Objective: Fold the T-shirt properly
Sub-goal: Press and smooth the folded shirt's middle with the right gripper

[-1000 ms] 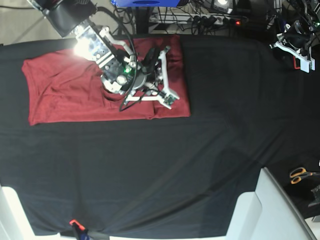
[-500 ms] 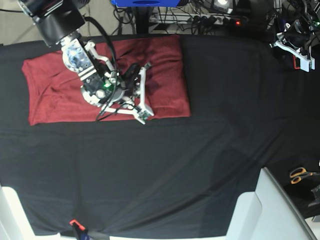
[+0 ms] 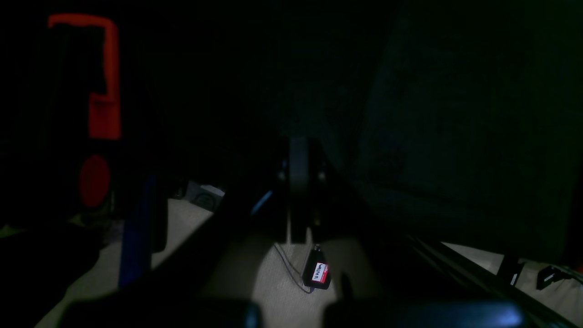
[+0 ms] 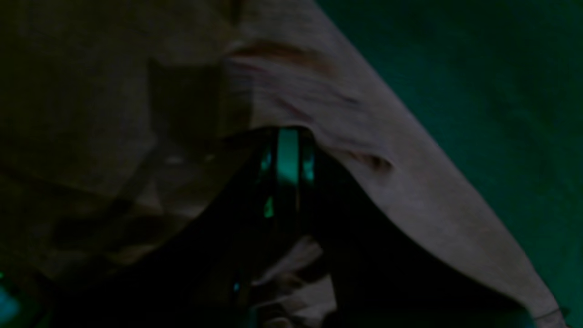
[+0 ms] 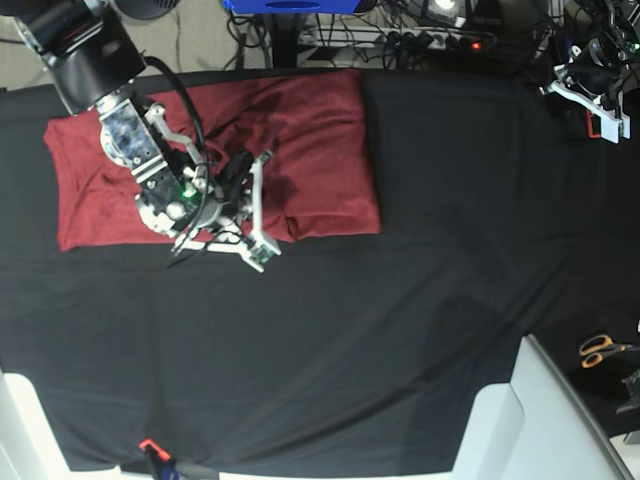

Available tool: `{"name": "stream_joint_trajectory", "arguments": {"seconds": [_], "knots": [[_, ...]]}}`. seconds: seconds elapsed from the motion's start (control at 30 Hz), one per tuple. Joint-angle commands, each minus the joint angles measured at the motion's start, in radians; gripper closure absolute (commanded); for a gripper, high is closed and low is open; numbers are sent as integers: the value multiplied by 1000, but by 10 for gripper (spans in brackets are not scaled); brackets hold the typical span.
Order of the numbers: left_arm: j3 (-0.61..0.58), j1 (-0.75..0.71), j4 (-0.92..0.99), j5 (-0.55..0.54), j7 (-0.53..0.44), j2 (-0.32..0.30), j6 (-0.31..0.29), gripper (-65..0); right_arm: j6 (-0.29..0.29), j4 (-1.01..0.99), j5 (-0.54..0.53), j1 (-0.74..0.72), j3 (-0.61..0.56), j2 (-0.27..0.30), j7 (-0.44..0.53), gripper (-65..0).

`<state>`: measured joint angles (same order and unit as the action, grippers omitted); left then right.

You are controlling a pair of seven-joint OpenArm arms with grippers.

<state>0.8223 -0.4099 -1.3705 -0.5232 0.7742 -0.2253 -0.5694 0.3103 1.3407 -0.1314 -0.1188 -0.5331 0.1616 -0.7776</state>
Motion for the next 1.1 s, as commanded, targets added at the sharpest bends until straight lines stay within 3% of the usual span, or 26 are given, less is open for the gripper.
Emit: {"name": "stream_joint_trajectory", "arguments": {"seconds": [0.0,0.17,0.33,0.6,0.67,0.87,1.07], "knots": [[7,-5,-13,-8,-14,-18,-4,0,-1,13,-4,-26,23,-3,14,-8],[10,-5,-13,-8,-14,-18,-4,0,-1,-19,11,-40,83,16,25,-8],[9,-5,-13,-8,-14,-18,-4,0,-1,-4,152,-23,89,17,77,-8],[7,-4,-11,-8,-14,-18,-4,0,-1,217,204,95,89,10,71,-29],[7,-1,-11,-8,-14,-18,-4,0,-1,233,204,109,87,-9,71,-101],[7,1,-11,-8,-14,-18,-4,0,-1,205,206,117,86,-63,70,-447],[7,1,-11,-8,-14,-18,-4,0,-1,62,207,67,87,-96,79,-444]]}}
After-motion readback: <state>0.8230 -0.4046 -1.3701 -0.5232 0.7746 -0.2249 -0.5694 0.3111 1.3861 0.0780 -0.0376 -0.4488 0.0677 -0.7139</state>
